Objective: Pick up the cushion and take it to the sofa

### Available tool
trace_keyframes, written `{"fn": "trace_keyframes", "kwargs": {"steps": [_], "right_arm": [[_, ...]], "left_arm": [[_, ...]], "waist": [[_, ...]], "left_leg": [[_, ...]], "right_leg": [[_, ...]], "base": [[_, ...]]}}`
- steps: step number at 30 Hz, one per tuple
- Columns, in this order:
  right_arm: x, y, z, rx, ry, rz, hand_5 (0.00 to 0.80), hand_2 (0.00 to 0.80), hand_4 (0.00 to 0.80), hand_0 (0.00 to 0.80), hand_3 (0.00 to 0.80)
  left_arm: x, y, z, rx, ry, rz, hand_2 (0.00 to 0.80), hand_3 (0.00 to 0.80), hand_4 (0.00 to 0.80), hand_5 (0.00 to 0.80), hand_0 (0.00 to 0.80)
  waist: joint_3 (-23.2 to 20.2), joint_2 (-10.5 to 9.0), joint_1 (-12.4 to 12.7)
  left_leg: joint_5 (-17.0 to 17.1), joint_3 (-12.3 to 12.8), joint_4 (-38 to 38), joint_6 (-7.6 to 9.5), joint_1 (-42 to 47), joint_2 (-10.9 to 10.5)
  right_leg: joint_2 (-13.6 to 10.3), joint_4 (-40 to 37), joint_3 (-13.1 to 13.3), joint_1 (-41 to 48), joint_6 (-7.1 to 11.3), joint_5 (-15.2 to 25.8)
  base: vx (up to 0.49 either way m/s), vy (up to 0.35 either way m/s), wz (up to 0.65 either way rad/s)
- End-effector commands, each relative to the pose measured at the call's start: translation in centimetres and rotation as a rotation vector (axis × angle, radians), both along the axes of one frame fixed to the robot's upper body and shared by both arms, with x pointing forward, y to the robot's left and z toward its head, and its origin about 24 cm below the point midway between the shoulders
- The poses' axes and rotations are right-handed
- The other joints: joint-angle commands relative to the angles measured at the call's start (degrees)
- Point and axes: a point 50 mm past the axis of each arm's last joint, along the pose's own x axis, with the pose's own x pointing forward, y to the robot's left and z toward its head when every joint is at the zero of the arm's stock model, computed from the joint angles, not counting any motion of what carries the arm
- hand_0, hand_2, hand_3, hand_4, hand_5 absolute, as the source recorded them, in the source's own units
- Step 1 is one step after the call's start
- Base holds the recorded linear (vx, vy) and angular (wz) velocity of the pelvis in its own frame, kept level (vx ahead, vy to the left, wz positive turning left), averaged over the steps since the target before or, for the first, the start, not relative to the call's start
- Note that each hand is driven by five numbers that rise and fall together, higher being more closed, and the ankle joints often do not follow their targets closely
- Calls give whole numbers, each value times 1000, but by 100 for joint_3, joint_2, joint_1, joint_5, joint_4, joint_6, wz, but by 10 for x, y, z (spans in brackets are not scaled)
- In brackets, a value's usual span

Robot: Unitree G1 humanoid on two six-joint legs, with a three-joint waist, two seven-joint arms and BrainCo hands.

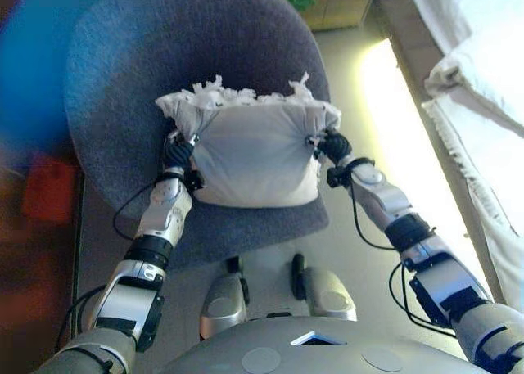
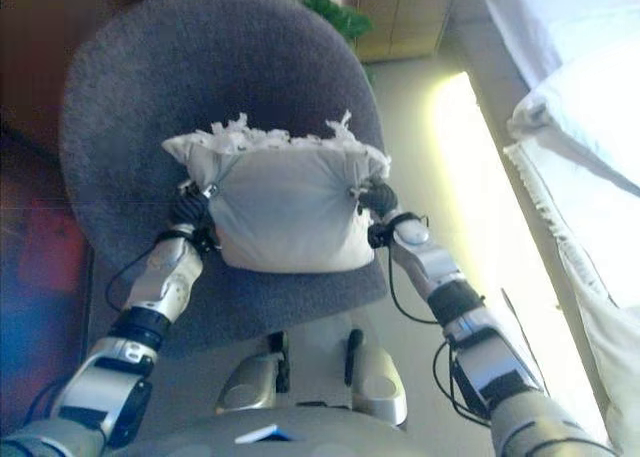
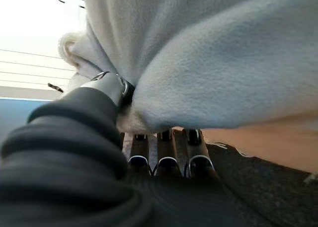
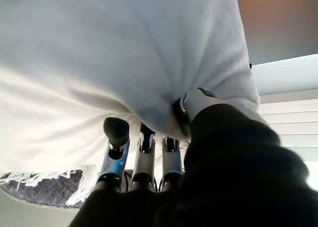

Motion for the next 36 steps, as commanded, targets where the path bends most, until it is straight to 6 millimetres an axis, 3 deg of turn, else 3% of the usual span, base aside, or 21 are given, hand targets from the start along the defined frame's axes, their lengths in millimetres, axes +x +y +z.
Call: {"fn": "trace_keyframes", "kwargs": {"steps": [1,7,17,28,36], "right_arm": [[8,53,67,95,-281,180,800,800,800,800,800],[13,48,60,59,-223,200,800,800,800,800,800],[28,55,68,58,-179,193,800,800,800,800,800],[6,56,23,27,-34,215,800,800,800,800,800],[-7,62,16,32,-21,268,800,800,800,800,800]], "left_arm": [[29,-32,68,19,-302,-106,800,800,800,800,800],[32,-26,58,2,-245,-66,800,800,800,800,800],[51,-25,62,7,-153,-96,800,800,800,800,800],[56,-36,64,-25,-137,-225,800,800,800,800,800],[57,-44,87,7,-258,-383,800,800,800,800,800]], "waist": [[111,-131,-87],[211,-100,-69],[71,78,-87],[-276,93,-305],[-236,106,-427]], "left_leg": [[-1042,-170,1799,-19,-430,179],[-1526,-267,2779,-44,-792,340],[-1369,-263,2667,-276,-444,441],[-1363,-114,2491,-357,136,613],[-1323,-81,2515,-377,89,679]], "right_leg": [[-447,296,310,-444,411,575],[-618,1396,169,-749,316,21],[-730,1446,98,-420,341,-90],[-700,1215,67,168,388,-104],[-659,1276,109,77,426,-102]], "base": [[-65,-20,2],[76,-22,1],[116,-20,1],[194,-48,-6],[58,-23,-11]]}}
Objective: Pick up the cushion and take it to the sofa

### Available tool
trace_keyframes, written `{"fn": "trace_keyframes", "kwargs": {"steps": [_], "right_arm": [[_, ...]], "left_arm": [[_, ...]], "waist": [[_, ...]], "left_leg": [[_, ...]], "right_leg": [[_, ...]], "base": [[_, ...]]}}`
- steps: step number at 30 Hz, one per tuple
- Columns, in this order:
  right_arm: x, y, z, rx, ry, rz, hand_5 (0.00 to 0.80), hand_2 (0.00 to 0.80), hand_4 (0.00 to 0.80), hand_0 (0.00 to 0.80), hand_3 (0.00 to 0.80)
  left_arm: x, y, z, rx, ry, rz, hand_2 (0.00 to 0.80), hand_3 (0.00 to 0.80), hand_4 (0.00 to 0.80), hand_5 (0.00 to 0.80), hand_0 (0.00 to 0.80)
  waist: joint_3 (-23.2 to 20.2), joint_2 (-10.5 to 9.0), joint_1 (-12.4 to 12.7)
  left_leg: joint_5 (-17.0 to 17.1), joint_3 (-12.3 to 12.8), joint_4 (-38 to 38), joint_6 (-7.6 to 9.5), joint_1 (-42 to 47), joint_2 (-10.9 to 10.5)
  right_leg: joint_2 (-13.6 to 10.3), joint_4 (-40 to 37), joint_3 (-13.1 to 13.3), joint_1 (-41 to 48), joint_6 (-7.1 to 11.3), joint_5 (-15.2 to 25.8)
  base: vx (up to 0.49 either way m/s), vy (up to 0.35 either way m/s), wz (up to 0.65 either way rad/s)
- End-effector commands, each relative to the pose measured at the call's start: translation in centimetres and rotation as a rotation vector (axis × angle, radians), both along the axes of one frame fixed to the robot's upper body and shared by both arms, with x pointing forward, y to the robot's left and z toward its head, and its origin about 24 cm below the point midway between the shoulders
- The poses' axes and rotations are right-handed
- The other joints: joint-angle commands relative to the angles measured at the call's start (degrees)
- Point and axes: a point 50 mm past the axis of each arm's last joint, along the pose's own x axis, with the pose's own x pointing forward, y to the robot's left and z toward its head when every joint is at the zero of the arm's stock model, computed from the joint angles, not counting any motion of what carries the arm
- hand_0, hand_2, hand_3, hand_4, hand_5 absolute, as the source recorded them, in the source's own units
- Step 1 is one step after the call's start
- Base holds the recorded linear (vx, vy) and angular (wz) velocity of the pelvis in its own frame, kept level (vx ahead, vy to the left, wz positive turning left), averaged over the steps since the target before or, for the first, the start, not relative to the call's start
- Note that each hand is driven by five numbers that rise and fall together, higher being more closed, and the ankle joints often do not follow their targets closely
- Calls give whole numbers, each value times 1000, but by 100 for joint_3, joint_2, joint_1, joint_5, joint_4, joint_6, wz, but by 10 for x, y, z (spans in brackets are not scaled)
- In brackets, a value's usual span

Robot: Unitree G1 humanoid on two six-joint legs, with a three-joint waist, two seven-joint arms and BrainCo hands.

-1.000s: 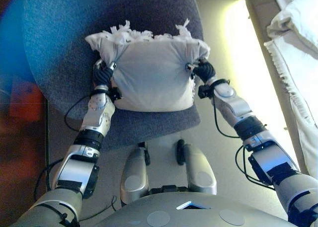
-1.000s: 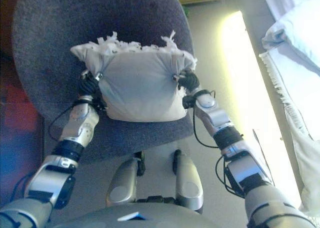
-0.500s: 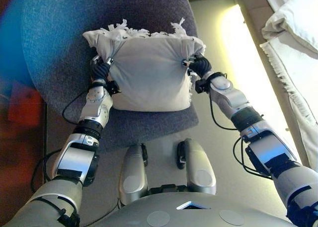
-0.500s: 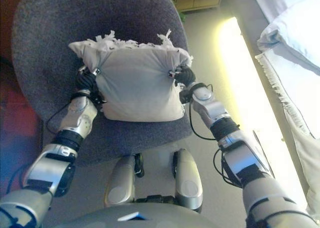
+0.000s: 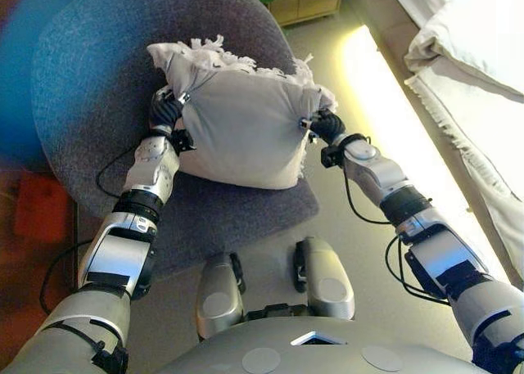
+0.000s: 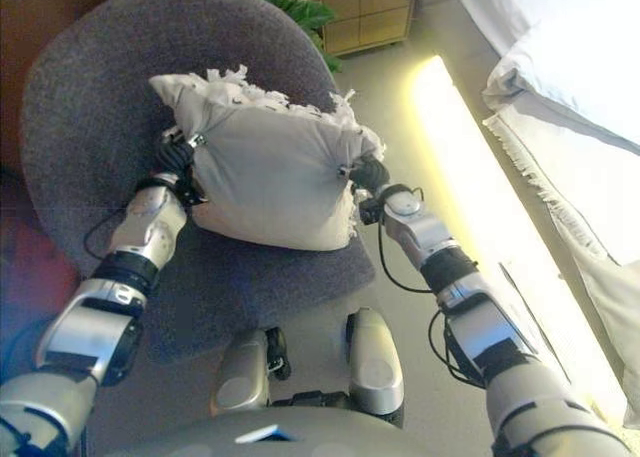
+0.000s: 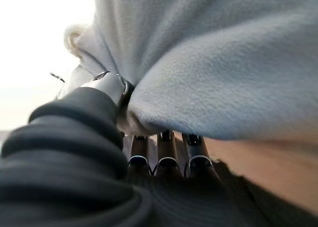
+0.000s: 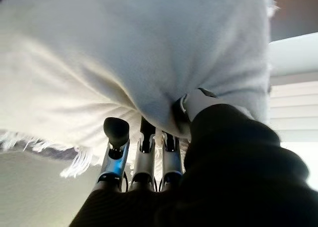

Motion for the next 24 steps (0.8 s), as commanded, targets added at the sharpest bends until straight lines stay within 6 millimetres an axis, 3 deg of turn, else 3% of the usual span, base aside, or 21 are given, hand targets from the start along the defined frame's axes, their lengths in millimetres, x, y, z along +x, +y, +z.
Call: {"fn": "trace_keyframes", "kwargs": {"steps": [1,5,6,7,8,9,18,24], "right_arm": [[-14,53,22,116,-115,219,800,800,800,800,800],[-15,51,18,108,-99,217,800,800,800,800,800],[-14,51,18,109,-94,211,800,800,800,800,800],[-13,52,18,117,-80,202,800,800,800,800,800],[-13,53,18,119,-72,202,97,97,97,97,97],[-12,53,18,117,-67,206,0,0,0,0,0],[-8,50,29,145,-97,180,0,0,0,0,0],[-8,46,28,163,-90,156,0,0,0,0,0]], "left_arm": [[17,-57,54,-4,-251,-285,800,800,800,800,800],[19,-50,49,34,-198,-224,800,800,800,800,800],[20,-48,47,35,-183,-207,558,558,558,558,558],[21,-44,45,31,-155,-173,0,0,0,0,0],[21,-40,43,22,-138,-148,0,0,0,0,0],[22,-37,41,15,-127,-131,0,0,0,0,0],[23,-20,38,-9,-89,0,0,0,0,0,0],[18,5,31,-29,-38,98,0,0,0,0,0]], "waist": [[-539,129,32],[-482,143,5],[-469,143,2],[-452,140,-4],[-437,137,-7],[-426,135,-11],[-291,45,10],[-354,-13,76]], "left_leg": [[-177,-448,310,-193,57,301],[-155,-436,313,-213,21,304],[-156,-433,319,-214,14,304],[-161,-427,324,-216,1,307],[-160,-426,331,-222,-15,308],[-160,-425,340,-228,-28,309],[-153,-457,410,-287,-185,341],[3,-486,166,-307,-86,343]], "right_leg": [[-343,-942,191,237,567,1091],[-361,-941,207,194,595,1114],[-369,-929,210,180,596,1114],[-378,-911,216,160,600,1112],[-385,-901,221,148,604,1108],[-392,-893,225,136,607,1105],[-466,-917,233,82,655,1175],[-478,-1295,206,255,685,1324]], "base": [[9,8,-15],[6,19,-12],[-3,26,-14],[-3,26,-18],[-6,28,-14],[-10,28,-7],[0,0,0],[6,-1,3]]}}
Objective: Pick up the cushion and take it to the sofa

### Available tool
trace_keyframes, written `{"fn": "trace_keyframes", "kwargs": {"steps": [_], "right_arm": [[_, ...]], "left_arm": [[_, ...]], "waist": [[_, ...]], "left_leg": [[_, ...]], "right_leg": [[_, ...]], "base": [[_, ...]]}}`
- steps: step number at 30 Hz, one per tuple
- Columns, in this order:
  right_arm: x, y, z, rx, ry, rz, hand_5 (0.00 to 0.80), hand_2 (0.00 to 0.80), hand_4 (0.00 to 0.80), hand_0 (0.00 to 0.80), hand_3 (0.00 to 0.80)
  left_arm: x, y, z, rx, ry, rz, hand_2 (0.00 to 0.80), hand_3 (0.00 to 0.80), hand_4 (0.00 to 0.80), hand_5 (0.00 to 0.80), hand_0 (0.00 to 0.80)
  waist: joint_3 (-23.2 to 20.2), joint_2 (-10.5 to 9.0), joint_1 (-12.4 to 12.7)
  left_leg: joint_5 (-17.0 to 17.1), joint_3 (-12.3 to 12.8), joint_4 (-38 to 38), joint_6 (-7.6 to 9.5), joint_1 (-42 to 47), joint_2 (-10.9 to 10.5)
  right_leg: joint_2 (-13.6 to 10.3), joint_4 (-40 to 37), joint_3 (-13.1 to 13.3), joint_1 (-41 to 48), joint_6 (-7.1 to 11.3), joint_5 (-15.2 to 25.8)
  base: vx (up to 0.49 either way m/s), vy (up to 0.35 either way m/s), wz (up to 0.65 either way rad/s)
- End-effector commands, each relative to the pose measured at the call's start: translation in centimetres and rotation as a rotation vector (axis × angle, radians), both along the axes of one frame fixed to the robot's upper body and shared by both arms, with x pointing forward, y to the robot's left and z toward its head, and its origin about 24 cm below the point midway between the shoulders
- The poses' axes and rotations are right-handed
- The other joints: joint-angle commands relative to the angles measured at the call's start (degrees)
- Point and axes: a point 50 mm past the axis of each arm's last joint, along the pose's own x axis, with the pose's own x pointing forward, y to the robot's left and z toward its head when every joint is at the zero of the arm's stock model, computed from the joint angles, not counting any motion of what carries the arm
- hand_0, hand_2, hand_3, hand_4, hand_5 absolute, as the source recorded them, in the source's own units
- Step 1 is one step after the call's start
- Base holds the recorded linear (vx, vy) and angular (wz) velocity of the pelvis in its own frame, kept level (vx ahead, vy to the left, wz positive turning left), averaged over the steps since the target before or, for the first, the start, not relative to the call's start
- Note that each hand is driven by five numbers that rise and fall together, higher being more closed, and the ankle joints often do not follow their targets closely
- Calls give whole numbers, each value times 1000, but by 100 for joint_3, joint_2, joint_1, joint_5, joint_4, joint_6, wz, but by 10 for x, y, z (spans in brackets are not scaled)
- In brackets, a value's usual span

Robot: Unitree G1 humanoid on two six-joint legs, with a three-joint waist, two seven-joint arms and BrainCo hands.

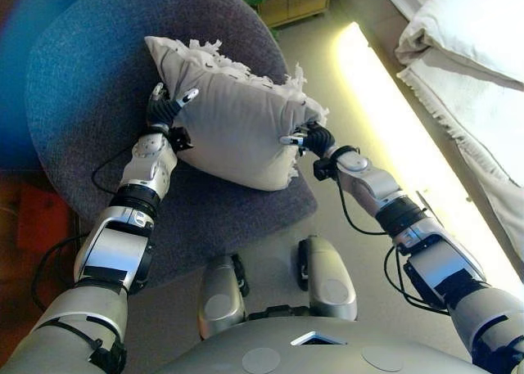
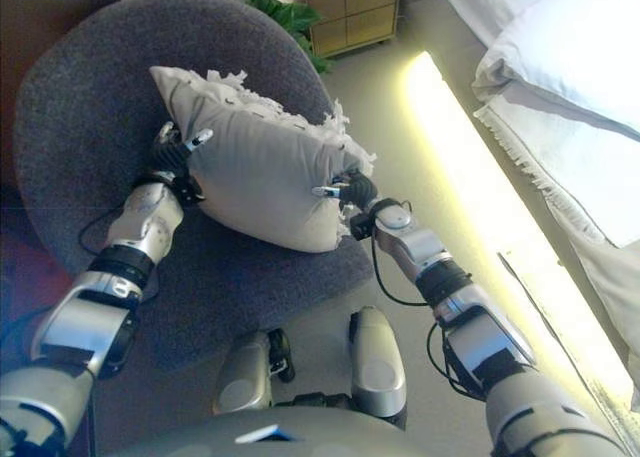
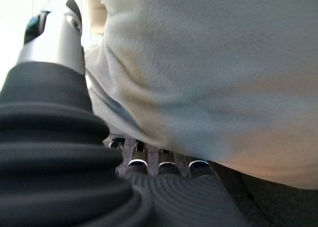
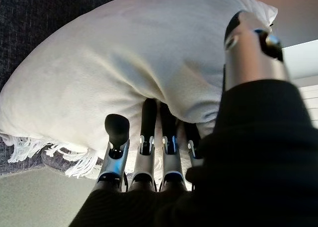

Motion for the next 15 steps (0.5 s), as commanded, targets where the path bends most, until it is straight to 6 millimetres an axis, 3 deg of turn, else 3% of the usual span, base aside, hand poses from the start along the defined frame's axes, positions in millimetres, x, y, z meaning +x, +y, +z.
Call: {"fn": "trace_keyframes", "kwargs": {"steps": [1,6,9,15], "right_arm": [[3,30,36,147,-127,81,0,0,0,0,0],[4,10,34,142,-147,42,0,0,0,0,0],[5,-9,32,135,-159,-26,0,0,0,0,0],[-6,-61,22,101,-184,-132,0,0,0,0,0]], "left_arm": [[16,0,39,-29,-137,12,0,0,0,0,0],[5,21,29,-173,-160,76,0,0,0,0,0],[-1,27,24,-165,-173,76,0,0,0,0,0],[-20,40,18,-160,-229,62,0,0,0,0,0]], "waist": [[-264,-130,58],[-415,-108,114],[-539,-94,158],[-772,-72,244]], "left_leg": [[71,-526,30,-270,111,268],[366,-519,-524,-279,367,199],[551,-483,-927,-300,567,163],[853,-446,-1743,-278,981,67]], "right_leg": [[-422,-1410,250,515,671,1265],[-303,-2023,233,829,642,1418],[-240,-2486,186,1083,639,1524],[-62,-3313,161,1579,642,1680]], "base": [[31,-9,2],[51,-5,3],[57,-2,6],[25,1,13]]}}
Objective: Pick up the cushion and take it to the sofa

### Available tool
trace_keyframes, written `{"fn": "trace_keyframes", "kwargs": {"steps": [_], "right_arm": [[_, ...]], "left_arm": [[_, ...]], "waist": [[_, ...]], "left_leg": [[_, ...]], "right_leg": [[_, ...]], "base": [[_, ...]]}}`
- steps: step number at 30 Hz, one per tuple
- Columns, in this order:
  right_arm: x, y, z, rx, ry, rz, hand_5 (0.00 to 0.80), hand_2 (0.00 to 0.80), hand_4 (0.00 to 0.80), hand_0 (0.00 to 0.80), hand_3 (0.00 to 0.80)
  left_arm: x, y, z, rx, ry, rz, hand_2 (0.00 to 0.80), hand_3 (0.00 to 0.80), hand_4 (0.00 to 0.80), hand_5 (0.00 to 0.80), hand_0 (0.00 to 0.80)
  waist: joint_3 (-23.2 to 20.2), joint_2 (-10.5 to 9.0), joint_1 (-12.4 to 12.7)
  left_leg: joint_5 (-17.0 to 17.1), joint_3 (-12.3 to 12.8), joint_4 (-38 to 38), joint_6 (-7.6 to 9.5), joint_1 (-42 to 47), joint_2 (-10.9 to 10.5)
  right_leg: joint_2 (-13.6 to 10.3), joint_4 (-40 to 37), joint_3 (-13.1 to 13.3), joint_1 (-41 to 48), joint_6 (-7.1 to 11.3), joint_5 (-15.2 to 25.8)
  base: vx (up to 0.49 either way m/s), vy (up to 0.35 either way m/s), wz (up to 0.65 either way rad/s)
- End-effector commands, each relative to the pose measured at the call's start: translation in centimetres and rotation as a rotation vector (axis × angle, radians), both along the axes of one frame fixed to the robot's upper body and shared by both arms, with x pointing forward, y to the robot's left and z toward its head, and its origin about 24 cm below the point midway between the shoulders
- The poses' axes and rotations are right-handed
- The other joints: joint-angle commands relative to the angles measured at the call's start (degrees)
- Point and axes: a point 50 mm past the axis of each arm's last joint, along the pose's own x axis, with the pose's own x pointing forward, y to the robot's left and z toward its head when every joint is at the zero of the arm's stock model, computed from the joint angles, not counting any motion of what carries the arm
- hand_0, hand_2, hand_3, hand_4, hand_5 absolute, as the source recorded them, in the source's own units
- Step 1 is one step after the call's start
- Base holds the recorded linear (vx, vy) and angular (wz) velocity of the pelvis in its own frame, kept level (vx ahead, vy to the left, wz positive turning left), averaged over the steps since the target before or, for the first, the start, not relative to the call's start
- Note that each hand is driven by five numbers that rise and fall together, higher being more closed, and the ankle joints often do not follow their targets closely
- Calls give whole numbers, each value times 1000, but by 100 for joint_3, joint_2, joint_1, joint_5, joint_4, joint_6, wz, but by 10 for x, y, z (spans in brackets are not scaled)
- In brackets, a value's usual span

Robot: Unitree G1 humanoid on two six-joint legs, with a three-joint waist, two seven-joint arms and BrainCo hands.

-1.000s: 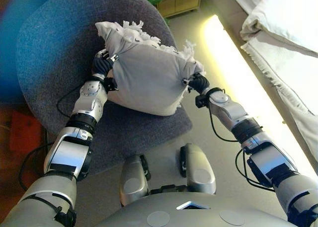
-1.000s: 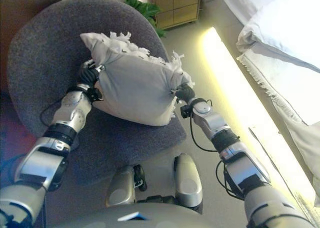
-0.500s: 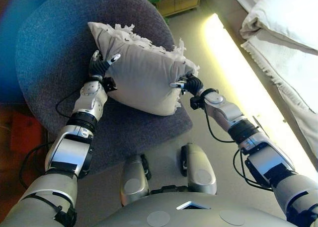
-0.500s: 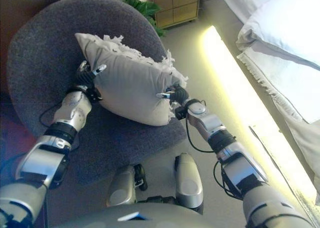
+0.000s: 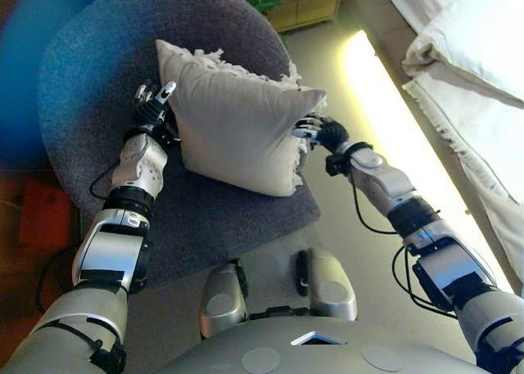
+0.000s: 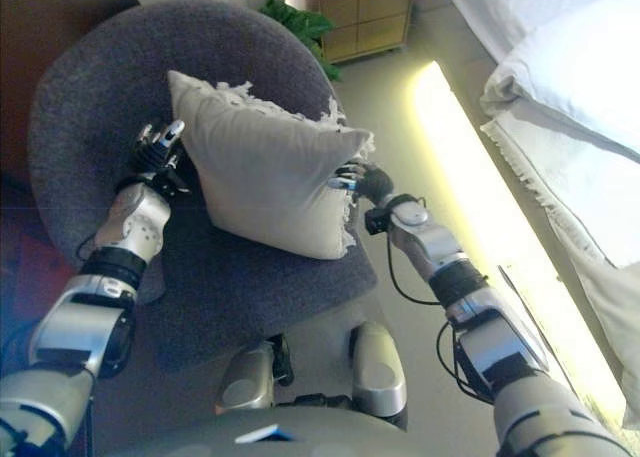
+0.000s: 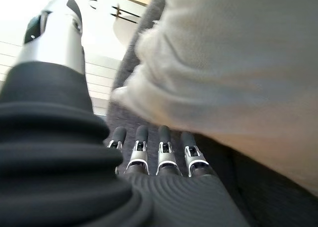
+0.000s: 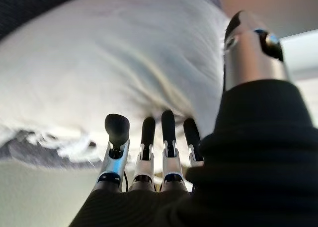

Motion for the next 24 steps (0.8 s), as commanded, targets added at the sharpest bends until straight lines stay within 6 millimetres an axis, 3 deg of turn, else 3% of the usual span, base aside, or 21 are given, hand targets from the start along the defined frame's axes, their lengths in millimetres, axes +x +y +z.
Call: {"fn": "trace_keyframes", "kwargs": {"steps": [1,5,10,19,24], "right_arm": [[-5,-18,15,42,-139,-21,0,0,0,0,0],[-15,-46,8,28,-138,-77,0,0,0,0,0],[-28,-62,-1,41,-131,-115,0,0,0,0,0],[-50,-64,-6,113,-202,-178,0,0,0,0,0],[-65,-46,-6,221,-260,-160,0,0,0,0,0]], "left_arm": [[-13,24,13,34,-127,37,0,0,0,0,0],[-25,31,9,-30,-162,61,0,0,0,0,0],[-41,29,1,-50,-191,57,0,0,0,0,0],[-64,9,6,-81,-299,-45,0,0,0,0,0],[-81,-18,-9,-242,-299,-103,0,0,0,0,0]], "waist": [[-583,-88,96],[-697,-98,166],[-829,-120,251],[-930,-137,312],[-933,-135,310]], "left_leg": [[259,-365,-214,-286,197,225],[315,-337,-526,-286,409,180],[362,-276,-857,-253,611,76],[377,-133,-1198,-143,795,-94],[384,-41,-1328,-67,881,-156]], "right_leg": [[-192,-1877,324,712,593,1145],[-127,-2263,276,984,613,1217],[-110,-2704,168,1238,655,1354],[-90,-3121,40,1387,690,1564],[-50,-3201,18,1417,688,1620]], "base": [[15,10,20],[16,20,9],[11,38,7],[-30,40,9],[-63,40,1]]}}
